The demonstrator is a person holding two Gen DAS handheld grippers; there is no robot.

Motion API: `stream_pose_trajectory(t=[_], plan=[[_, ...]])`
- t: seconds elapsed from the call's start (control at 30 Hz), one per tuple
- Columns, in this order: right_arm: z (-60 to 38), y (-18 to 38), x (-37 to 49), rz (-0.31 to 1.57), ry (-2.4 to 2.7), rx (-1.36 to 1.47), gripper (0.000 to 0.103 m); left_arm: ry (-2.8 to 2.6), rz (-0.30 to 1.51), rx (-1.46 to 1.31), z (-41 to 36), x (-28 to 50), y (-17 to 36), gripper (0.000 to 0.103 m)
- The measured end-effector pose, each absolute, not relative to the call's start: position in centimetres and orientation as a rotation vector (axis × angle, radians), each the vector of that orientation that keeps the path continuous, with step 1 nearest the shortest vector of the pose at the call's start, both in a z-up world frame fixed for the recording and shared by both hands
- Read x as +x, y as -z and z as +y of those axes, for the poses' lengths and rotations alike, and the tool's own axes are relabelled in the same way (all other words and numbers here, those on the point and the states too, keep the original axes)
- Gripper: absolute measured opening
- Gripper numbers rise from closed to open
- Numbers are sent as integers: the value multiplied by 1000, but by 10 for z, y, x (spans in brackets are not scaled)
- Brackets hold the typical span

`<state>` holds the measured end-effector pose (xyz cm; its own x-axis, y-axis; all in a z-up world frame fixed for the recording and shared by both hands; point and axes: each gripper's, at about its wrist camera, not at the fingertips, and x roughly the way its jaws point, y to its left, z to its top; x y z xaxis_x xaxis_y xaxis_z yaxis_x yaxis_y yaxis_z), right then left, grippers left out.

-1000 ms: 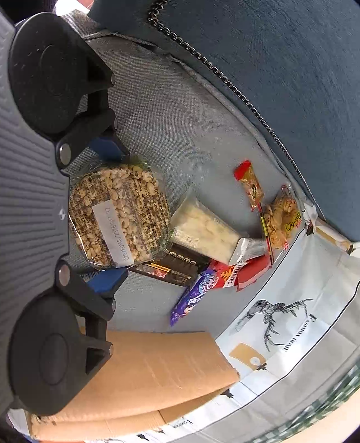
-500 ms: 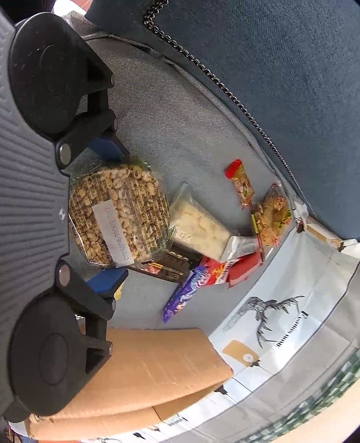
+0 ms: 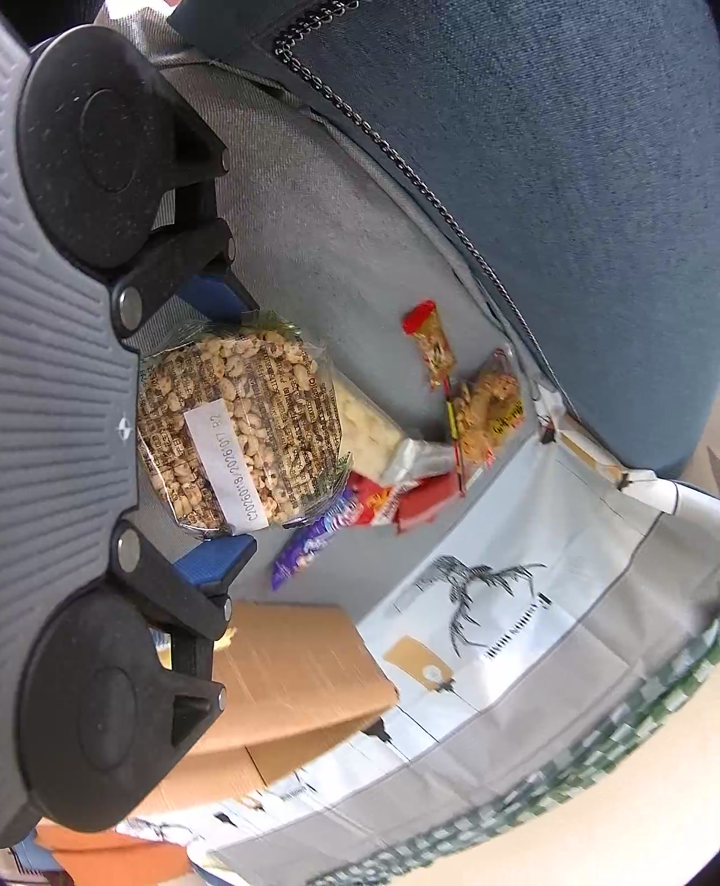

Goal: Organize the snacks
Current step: 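Lift both held snacks and carry them over the cardboard box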

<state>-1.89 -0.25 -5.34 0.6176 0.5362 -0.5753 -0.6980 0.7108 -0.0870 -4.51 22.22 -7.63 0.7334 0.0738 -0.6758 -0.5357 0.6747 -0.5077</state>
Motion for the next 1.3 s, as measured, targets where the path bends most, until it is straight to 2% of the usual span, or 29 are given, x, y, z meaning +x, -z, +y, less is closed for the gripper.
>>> stream_pose_trajectory(t=[0.3, 0.63, 1.03, 1.3], plan=[[-37, 5, -18, 427, -727, -219, 17, -336, 606, -784, 214, -44, 56, 85], [-75, -36, 40, 377, -690, -229, 17, -271, 581, -787, 199, -36, 31, 85], [-140, -23, 87, 406, -510, -90, 17, -184, 530, -687, 156, -24, -5, 85], [-170, -19, 92, 413, -453, -81, 17, -20, 472, -593, 108, 24, -47, 85]])
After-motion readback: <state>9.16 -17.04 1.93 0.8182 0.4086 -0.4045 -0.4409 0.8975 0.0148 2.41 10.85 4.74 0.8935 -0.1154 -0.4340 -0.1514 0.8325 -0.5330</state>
